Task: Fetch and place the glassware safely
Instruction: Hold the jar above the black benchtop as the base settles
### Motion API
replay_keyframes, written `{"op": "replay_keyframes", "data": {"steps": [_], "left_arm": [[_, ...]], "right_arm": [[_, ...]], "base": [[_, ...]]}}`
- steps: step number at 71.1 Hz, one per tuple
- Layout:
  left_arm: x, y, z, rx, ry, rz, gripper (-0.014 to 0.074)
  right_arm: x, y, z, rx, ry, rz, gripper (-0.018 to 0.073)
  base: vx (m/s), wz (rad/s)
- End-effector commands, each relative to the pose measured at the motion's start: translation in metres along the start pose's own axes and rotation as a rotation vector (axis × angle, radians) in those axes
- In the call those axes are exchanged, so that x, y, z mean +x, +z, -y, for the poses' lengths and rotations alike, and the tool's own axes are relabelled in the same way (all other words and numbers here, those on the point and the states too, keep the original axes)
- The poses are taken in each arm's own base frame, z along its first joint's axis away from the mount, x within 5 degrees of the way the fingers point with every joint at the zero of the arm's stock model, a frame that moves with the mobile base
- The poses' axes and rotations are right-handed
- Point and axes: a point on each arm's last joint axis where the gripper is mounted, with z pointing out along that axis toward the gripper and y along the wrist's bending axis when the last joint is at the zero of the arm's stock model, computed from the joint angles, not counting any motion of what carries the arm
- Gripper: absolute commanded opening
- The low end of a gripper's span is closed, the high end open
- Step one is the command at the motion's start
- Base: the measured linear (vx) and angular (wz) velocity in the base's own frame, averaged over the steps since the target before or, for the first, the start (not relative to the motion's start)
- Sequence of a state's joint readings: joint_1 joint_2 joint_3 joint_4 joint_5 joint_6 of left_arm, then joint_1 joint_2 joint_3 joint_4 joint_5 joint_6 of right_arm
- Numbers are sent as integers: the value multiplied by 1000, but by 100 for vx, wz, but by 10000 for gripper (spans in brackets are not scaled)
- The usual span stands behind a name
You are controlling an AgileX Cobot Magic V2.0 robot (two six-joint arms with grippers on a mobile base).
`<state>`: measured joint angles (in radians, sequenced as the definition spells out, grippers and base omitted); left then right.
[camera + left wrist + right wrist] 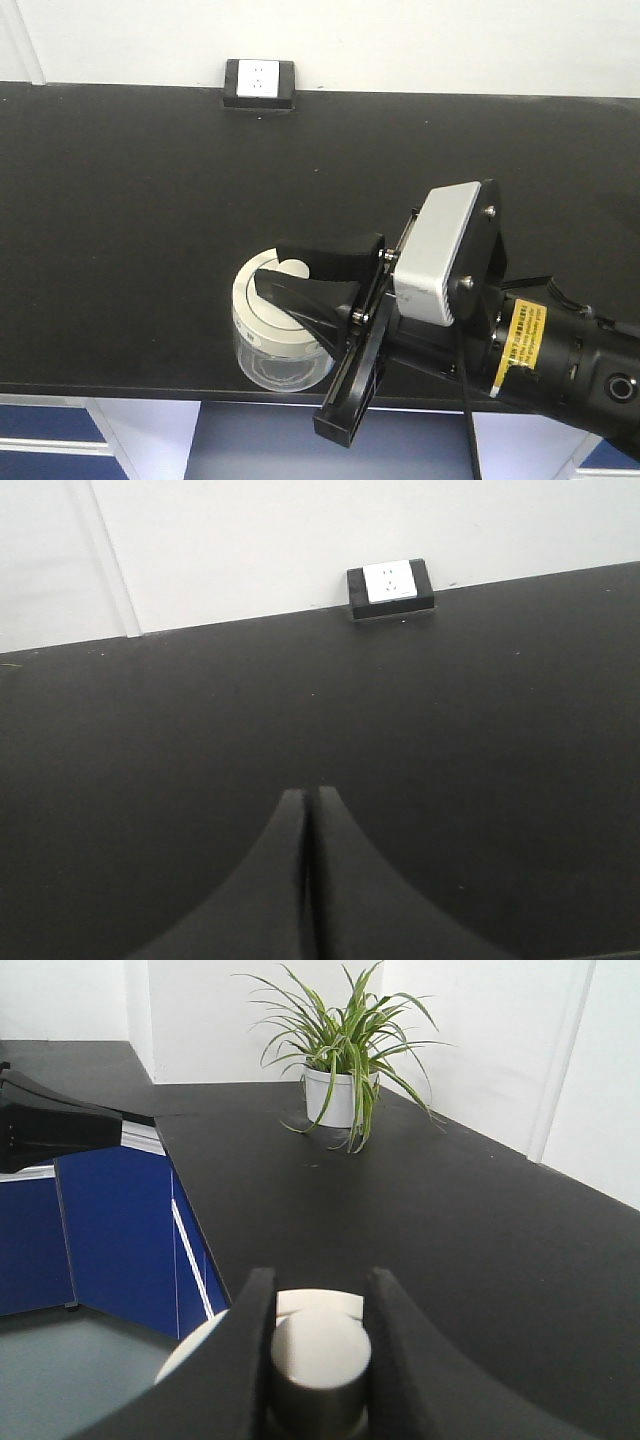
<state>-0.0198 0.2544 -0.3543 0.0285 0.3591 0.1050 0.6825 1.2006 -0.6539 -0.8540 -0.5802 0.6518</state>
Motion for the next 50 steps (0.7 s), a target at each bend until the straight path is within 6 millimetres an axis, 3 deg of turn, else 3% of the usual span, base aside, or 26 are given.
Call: {"op": "replay_keyframes", "data": {"steps": [1, 50], "left_arm": [[-14, -1, -1, -2, -5, 86, -7], [-14, -1, -1, -2, -5, 86, -7]], "right_arm": [[-23, -3, -2, -30, 0, 128, -3], [-23, -3, -2, -30, 0, 128, -3]], "base": [[10, 8], [6, 2]]}}
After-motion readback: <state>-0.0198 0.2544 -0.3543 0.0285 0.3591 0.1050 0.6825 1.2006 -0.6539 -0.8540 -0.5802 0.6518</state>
